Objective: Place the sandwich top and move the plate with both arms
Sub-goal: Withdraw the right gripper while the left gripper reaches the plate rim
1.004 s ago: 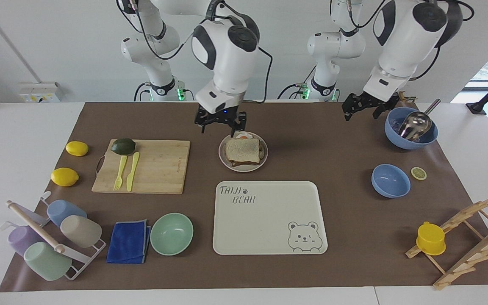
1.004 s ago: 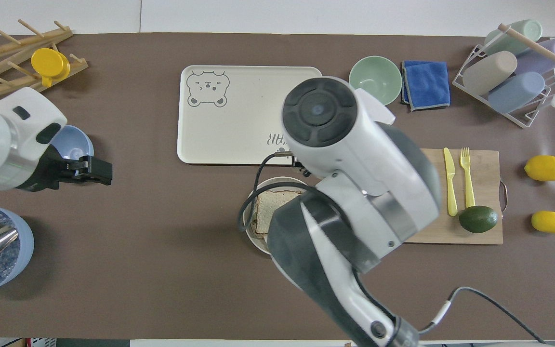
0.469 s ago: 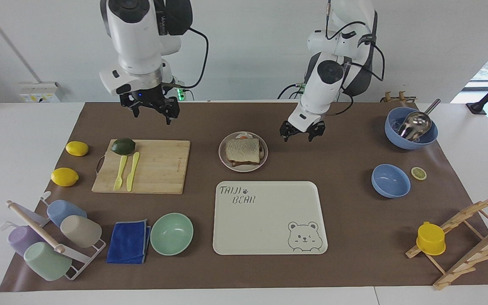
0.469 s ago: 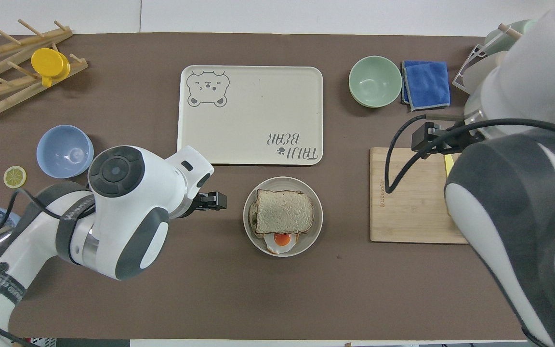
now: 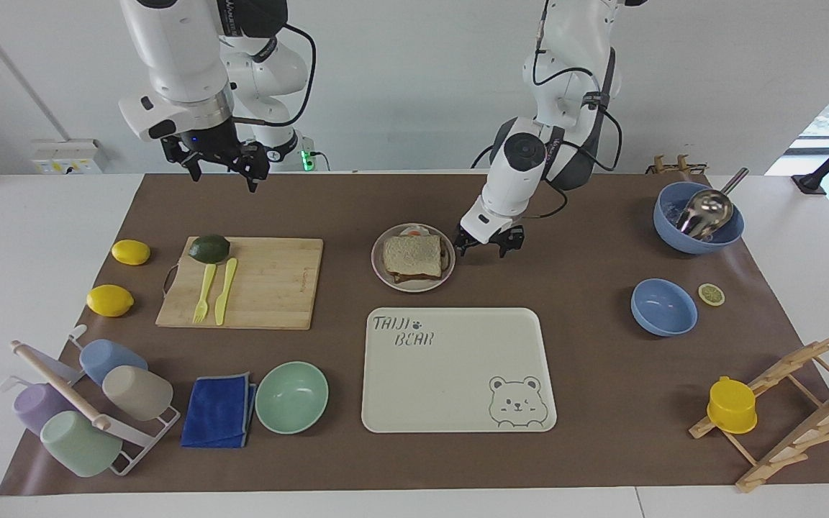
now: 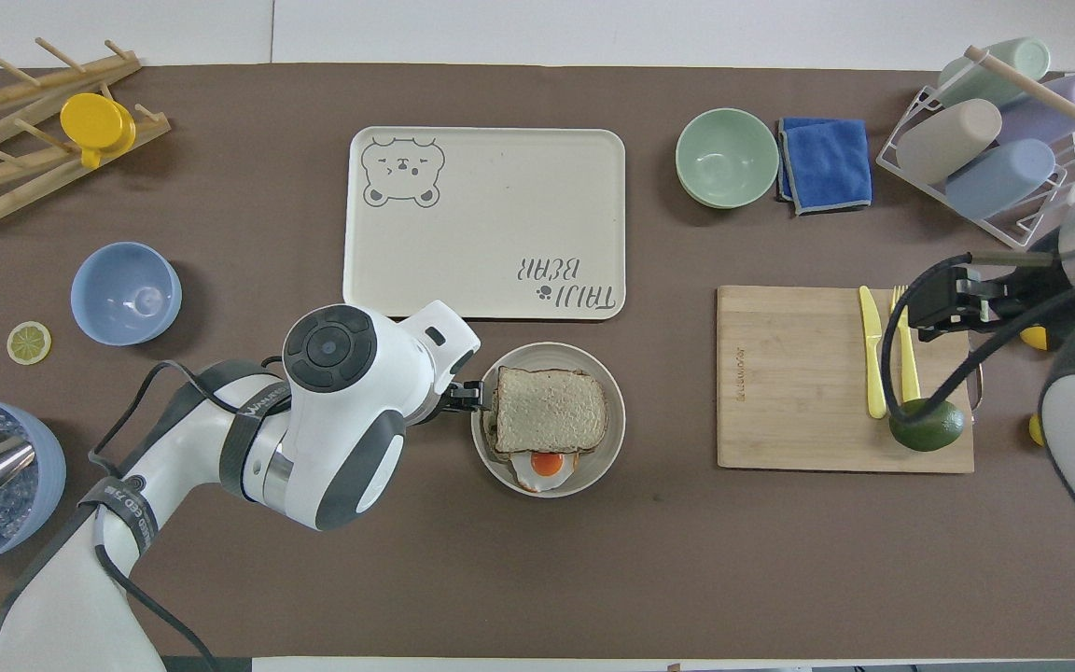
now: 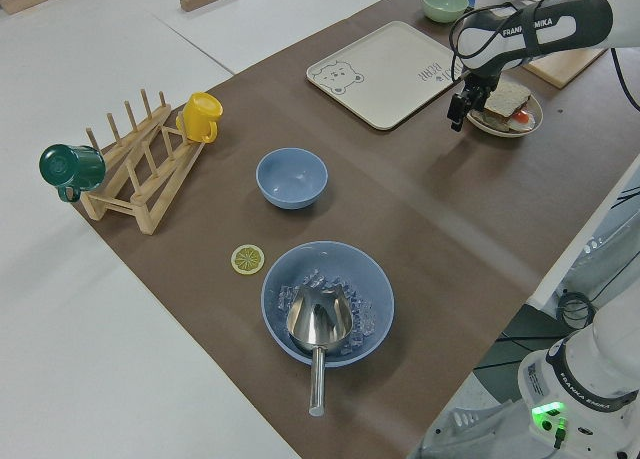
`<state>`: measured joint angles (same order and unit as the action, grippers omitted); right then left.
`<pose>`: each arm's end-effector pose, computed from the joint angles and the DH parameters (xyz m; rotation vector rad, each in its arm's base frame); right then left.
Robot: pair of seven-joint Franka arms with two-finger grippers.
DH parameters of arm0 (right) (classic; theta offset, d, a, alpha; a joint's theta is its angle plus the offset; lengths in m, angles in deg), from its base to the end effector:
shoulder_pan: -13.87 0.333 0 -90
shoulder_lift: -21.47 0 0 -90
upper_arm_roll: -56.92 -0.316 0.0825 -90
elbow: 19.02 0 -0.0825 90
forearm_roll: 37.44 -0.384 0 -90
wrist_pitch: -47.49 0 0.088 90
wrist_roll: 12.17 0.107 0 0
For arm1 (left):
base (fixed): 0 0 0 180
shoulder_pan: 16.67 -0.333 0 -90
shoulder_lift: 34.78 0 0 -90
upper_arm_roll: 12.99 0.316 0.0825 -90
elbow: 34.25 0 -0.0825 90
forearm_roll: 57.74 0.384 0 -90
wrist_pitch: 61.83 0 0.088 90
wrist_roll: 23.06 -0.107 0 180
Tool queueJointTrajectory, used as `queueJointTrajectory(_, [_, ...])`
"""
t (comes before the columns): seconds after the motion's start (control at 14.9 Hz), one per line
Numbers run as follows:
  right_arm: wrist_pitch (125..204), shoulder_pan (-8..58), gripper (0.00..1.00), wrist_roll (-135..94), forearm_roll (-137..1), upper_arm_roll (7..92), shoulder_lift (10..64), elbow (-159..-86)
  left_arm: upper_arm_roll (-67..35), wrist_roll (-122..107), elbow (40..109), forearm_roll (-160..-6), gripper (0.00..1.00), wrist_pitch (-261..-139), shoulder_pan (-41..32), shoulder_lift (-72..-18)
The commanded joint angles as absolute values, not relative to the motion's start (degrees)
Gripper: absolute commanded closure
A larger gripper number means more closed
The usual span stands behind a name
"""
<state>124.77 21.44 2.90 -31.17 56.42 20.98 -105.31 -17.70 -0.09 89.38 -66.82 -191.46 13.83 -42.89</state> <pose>0.5245 0.0607 0.6420 2.9927 -0.2073 -0.1862 0.4488 -0.3213 0.3305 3.0363 -0.1665 -0.1465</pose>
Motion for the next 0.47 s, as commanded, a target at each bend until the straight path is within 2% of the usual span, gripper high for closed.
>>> queueJointTrajectory(0.0, [125.53,21.87,0.00,-1.09,-35.40,61.90,18.67,-107.09,-16.77,-1.35,90.37,-68.63,0.09,-193.49,15.23,-43.22])
queueJointTrajectory(0.13, [125.62,22.40,0.00,-7.74,-37.26,67.45,18.05,-107.00,-16.77,-1.44,90.55,-69.08,0.16,-194.45,15.32,-43.39])
queueJointTrajectory(0.27, [126.23,21.00,0.00,-13.12,-37.00,68.70,17.87,-107.26,-16.85,-1.44,90.81,-69.51,0.20,-195.60,15.84,-44.53])
queueJointTrajectory(0.4, [129.74,20.90,0.00,-13.05,-36.73,68.96,17.43,-110.50,-16.77,-1.44,90.99,-70.22,0.23,-196.48,16.46,-44.97])
